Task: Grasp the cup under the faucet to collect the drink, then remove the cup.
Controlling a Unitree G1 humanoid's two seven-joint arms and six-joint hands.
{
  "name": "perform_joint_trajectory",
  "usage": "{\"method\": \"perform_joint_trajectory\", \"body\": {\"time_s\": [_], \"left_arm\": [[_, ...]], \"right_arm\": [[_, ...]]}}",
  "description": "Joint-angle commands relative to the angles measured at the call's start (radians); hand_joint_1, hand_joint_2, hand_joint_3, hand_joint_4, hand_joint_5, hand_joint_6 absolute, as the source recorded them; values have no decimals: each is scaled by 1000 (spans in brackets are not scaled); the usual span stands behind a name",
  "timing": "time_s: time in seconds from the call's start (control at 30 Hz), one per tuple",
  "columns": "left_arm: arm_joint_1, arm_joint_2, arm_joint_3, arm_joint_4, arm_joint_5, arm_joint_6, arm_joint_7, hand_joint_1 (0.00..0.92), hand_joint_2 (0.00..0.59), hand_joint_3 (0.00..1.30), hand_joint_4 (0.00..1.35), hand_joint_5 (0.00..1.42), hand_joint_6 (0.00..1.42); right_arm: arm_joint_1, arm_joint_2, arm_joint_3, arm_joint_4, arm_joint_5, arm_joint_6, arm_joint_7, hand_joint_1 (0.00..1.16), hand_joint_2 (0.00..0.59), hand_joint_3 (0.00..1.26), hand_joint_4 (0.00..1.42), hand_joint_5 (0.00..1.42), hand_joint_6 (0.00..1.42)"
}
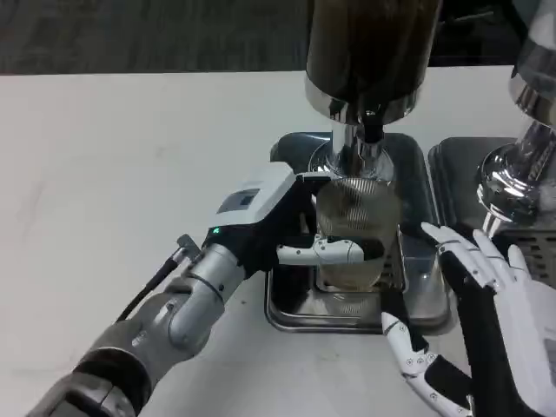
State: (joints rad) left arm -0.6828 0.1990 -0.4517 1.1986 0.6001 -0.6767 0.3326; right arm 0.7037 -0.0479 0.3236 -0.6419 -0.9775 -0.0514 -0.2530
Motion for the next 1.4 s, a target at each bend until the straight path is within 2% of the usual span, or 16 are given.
{"method": "perform_joint_trajectory", "body": {"time_s": [0.03, 0.2, 0.27, 0.3, 0.4, 0.53, 0.7, 0.87, 0.97, 1.4], "left_arm": [[-12, 5, -13, 7, 14, 21, -23, 150, 74, 381, 337, 464, 547], [-12, 18, -21, -5, 27, 37, -1, 108, 65, 338, 229, 353, 353], [-14, 21, -28, -9, 34, 44, 7, 84, 64, 313, 38, 152, 209], [-15, 26, -34, -15, 43, 47, 20, 78, 63, 302, 8, 80, 157], [-17, 36, -46, -29, 65, 48, 44, 70, 63, 271, 0, 4, 85], [-23, 42, -58, -38, 80, 60, 40, 50, 55, 182, 0, 0, 7], [-30, 41, -71, -44, 97, 82, 22, 40, 49, 113, 0, 0, 0], [-17, 56, -73, -73, 94, 62, 45, 29, 50, 97, 0, 0, 0], [-7, 66, -71, -92, 90, 57, 51, 26, 50, 37, 0, 0, 0], [55, 130, -18, -200, 61, 18, 74, 9, 44, 4, 0, 0, 0]], "right_arm": [[2, 6, 5, -12, 1, 8, -7, 484, 456, 260, 201, 111, 13], [-12, 4, 3, -4, 8, 6, -1, 484, 456, 275, 208, 111, 16], [-19, 3, 1, -1, 14, 4, -1, 484, 456, 278, 209, 111, 18], [-23, 1, 0, 1, 19, 2, -2, 484, 456, 280, 210, 118, 26], [-32, -3, 1, 6, 28, -2, -1, 484, 456, 283, 210, 121, 29], [-40, -8, -1, 12, 38, -2, 1, 484, 456, 289, 210, 122, 31], [-53, -15, 1, 19, 44, -5, 2, 484, 456, 298, 211, 122, 32], [-55, -20, 1, 21, 48, -3, 3, 484, 456, 302, 211, 122, 32], [-57, -22, 3, 24, 50, -4, 2, 484, 456, 310, 219, 131, 33], [-102, -41, 3, 58, 77, -7, 1, 484, 456, 321, 220, 136, 33]]}}
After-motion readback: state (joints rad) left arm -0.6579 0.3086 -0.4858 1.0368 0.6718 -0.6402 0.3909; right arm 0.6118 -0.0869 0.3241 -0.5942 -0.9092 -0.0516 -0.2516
